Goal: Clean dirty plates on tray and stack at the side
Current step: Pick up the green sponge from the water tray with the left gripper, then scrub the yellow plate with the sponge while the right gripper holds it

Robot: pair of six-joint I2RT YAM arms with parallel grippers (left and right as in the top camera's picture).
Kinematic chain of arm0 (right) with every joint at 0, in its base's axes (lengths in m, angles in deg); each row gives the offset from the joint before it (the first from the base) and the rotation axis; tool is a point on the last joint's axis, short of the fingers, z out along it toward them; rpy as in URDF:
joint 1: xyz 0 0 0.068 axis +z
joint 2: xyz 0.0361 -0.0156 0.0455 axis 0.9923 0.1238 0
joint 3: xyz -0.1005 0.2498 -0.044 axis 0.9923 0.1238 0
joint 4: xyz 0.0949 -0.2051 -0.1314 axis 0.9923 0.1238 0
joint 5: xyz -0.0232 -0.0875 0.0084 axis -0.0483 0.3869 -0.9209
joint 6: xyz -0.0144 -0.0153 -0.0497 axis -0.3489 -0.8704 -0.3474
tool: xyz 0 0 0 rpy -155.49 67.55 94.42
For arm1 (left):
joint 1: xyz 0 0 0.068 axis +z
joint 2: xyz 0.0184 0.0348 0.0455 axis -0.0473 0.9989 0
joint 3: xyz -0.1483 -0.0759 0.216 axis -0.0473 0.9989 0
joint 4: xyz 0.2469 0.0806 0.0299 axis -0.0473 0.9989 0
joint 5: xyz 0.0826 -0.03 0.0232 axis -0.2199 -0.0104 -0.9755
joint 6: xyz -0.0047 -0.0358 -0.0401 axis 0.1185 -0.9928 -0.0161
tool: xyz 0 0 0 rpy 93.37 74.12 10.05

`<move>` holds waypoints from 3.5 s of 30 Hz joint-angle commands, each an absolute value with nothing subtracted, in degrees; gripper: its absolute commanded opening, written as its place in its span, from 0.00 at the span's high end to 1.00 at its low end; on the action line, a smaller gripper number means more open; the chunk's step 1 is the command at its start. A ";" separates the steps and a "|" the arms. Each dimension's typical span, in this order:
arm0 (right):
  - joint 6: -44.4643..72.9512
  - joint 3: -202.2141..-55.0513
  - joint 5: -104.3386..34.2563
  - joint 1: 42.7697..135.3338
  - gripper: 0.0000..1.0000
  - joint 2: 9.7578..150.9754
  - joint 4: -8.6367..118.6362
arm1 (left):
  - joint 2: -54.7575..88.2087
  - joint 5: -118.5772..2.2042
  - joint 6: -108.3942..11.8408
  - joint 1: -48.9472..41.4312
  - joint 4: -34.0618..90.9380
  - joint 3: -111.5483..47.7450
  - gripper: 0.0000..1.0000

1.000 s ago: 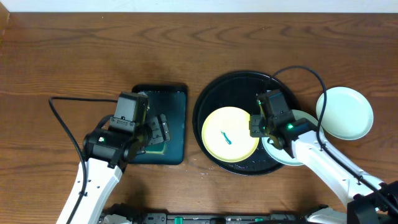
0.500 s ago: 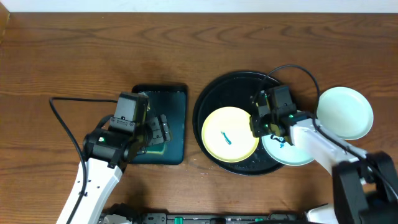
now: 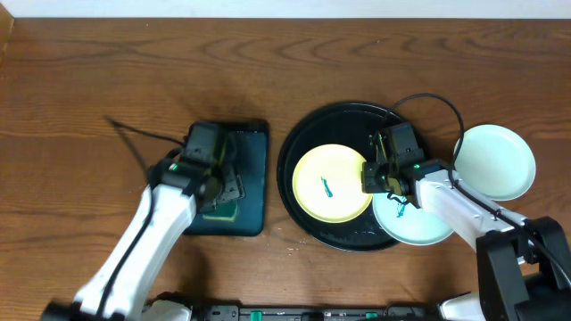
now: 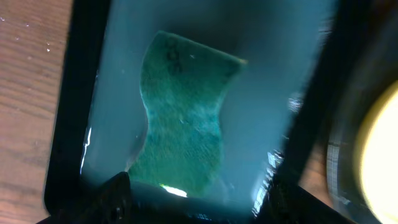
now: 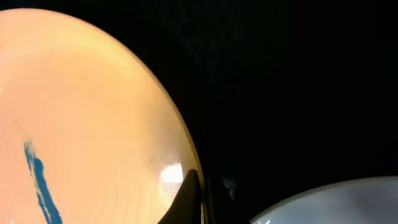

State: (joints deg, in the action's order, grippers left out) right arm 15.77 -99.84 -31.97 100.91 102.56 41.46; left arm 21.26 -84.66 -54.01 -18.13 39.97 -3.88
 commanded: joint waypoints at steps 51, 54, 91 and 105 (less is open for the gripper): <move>18.13 -100.51 -28.98 101.35 0.99 101.43 42.92 | 32.08 -83.72 -56.35 -17.89 35.25 -2.24 0.92; 18.11 -100.51 -28.98 101.37 0.99 101.43 42.97 | 30.24 -76.87 -53.60 -17.89 38.50 -7.25 0.92; 22.66 -100.49 -25.06 106.15 0.99 101.60 44.15 | 63.75 -58.19 -79.65 -42.39 2.85 -11.62 0.93; 23.27 -100.49 -24.87 106.13 0.99 101.60 44.34 | 51.25 -91.85 -73.82 -38.24 28.51 -14.00 0.93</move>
State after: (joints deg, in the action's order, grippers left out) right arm 22.57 -99.88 -24.82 105.63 102.21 44.06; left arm 51.75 -73.01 -76.26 -39.66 25.15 -16.54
